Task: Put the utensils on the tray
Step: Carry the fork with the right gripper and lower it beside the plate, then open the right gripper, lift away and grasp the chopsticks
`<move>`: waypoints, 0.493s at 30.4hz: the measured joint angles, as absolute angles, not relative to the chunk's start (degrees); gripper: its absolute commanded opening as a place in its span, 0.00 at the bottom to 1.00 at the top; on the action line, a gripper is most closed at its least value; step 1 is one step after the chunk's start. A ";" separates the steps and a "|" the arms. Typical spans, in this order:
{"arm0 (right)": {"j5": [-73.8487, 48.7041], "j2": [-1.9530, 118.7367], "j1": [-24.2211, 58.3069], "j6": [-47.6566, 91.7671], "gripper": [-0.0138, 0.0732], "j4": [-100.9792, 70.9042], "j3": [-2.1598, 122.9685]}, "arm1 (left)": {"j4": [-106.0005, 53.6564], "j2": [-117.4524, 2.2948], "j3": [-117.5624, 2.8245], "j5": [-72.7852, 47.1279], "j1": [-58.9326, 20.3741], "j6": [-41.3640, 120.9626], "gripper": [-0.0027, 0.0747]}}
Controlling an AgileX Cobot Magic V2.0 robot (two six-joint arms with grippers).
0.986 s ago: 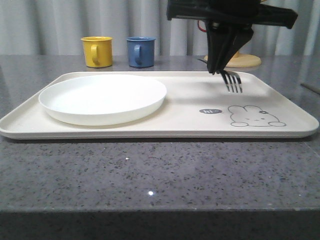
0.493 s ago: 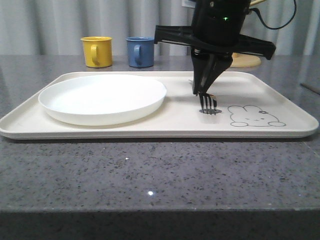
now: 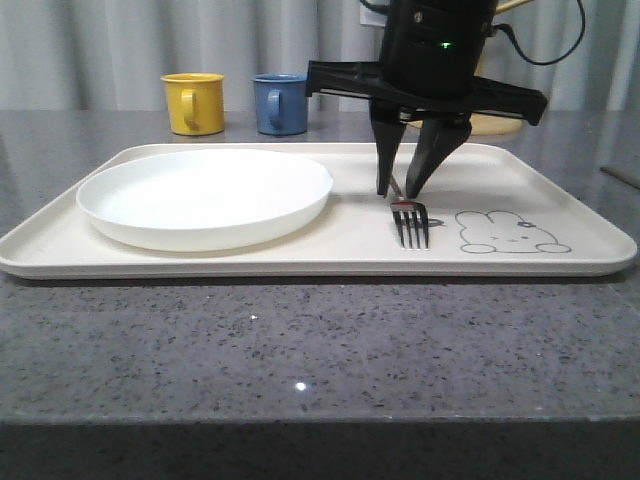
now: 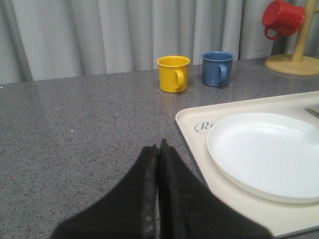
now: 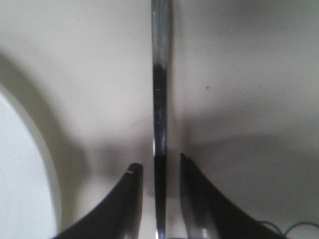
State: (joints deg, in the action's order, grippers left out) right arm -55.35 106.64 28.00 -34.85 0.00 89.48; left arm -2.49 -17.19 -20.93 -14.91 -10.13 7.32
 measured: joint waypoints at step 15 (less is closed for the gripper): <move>-68.55 102.79 22.40 -22.61 0.59 -0.79 97.69 | -2.49 -17.19 -20.93 -14.91 -10.13 7.32 0.01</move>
State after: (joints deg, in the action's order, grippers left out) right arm -68.55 102.79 22.40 -22.61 -0.79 97.69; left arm -2.49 -17.19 -20.93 -14.91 -10.13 7.32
